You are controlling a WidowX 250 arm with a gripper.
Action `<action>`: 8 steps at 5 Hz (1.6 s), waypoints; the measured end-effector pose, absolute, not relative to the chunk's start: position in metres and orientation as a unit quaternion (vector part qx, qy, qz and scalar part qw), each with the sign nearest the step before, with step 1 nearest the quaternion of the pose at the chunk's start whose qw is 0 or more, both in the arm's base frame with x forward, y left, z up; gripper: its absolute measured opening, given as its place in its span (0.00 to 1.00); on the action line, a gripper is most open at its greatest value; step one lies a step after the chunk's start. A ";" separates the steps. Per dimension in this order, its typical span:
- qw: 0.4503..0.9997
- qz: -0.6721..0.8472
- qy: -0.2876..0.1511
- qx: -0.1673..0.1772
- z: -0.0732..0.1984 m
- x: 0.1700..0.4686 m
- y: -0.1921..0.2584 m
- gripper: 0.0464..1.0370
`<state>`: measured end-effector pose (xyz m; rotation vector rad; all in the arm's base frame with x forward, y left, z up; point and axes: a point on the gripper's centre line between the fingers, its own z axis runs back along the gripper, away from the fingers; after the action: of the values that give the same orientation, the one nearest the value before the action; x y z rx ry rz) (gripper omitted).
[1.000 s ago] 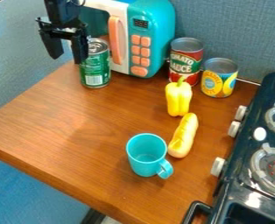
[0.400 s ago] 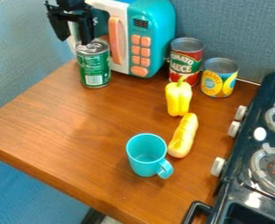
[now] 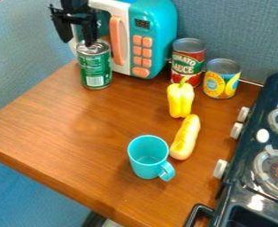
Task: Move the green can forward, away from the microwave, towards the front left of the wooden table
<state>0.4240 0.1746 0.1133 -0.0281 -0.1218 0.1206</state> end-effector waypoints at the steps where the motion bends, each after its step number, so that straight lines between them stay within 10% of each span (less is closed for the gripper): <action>1: 0.996 0.070 -0.061 0.012 0.108 0.434 0.173 0.96; 8: 0.992 0.122 0.021 -0.004 0.091 0.387 0.164 0.96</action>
<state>0.3874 0.1640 0.0914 -0.0073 0.0427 0.2448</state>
